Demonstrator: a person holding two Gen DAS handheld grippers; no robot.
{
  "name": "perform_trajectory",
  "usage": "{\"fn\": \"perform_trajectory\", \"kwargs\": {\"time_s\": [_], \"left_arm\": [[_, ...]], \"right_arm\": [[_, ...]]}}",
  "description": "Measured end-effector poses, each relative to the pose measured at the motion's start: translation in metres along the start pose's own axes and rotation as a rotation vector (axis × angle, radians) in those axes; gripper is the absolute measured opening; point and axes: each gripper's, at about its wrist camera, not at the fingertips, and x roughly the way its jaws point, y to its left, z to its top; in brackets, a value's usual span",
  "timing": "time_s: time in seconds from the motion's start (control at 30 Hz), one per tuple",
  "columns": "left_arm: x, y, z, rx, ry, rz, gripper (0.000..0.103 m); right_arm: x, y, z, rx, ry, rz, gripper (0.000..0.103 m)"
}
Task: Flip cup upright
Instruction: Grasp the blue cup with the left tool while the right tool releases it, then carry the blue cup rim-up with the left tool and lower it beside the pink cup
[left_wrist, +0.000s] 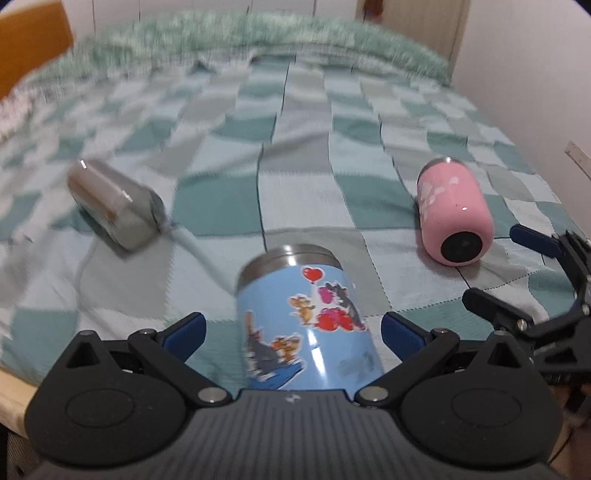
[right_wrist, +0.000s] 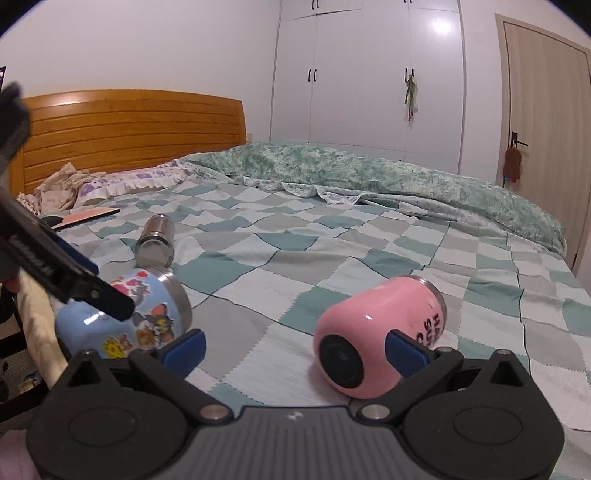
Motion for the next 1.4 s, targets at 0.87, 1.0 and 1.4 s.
{"fn": "perform_trajectory", "kwargs": {"time_s": [0.87, 1.0, 1.4], "left_arm": [[0.029, -0.018, 0.005, 0.014, 0.128, 0.027, 0.088], [0.016, -0.012, -0.003, 0.008, 0.070, -0.010, 0.088], [-0.045, -0.002, -0.007, 0.039, -0.177, -0.047, 0.085]], "right_arm": [[-0.006, -0.008, -0.019, 0.081, -0.027, -0.005, 0.103], [-0.017, -0.006, -0.022, 0.095, -0.033, -0.021, 0.103], [-0.041, 0.001, -0.022, 0.135, -0.086, -0.057, 0.103]]}}
